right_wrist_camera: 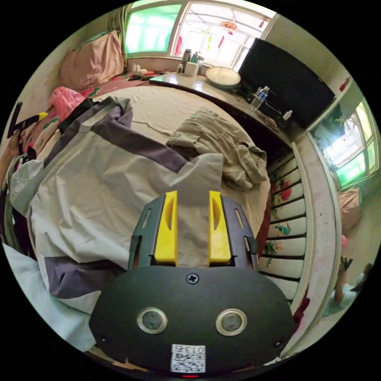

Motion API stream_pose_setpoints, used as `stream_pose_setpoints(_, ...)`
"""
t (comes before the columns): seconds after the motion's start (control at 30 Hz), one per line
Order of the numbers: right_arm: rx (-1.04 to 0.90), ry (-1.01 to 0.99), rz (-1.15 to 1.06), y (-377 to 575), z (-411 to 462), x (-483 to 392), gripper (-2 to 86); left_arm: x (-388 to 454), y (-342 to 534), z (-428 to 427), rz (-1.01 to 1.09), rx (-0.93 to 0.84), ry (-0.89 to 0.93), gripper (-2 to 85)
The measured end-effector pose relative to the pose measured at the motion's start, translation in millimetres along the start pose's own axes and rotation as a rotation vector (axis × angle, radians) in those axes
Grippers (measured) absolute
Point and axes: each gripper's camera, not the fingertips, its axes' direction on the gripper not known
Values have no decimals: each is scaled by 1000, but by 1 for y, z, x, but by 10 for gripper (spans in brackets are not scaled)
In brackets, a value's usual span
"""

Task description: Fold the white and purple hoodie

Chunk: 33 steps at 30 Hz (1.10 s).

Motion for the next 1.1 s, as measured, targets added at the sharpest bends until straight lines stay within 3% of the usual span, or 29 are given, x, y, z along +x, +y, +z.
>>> stream_pose_setpoints(0.23,-64,-89,483,200,-26,40,182,-38,200,-135,-395,139,-300,232)
stream_pose_setpoints(0.37,-91,-211,644,258,-17,52,184,-43,253,-128,-479,49,-234,251)
stream_pose_setpoints(0.4,-90,-256,661,262,-12,55,180,-44,256,-120,-491,31,-203,250)
stream_pose_setpoints(0.47,-105,-332,661,259,0,56,153,-46,250,-79,-468,-74,-29,163)
stream_pose_setpoints(0.57,-183,-277,641,251,17,53,25,-46,233,-41,-385,-222,14,49)
stream_pose_setpoints(0.63,-190,-241,633,250,9,57,12,-48,221,-47,-386,-206,24,41)
stream_pose_setpoints(0.77,23,-312,520,265,-67,63,2,-52,203,-101,-299,-129,-74,39)
stream_pose_setpoints(0.9,197,-390,426,325,-147,67,-1,-82,224,-134,-413,-55,-75,58)
stream_pose_setpoints(1.03,45,-378,513,376,-150,68,-2,-104,253,-129,-511,4,29,138)
stream_pose_setpoints(1.1,-67,-294,609,397,-132,68,-3,-90,250,-129,-457,4,7,154)
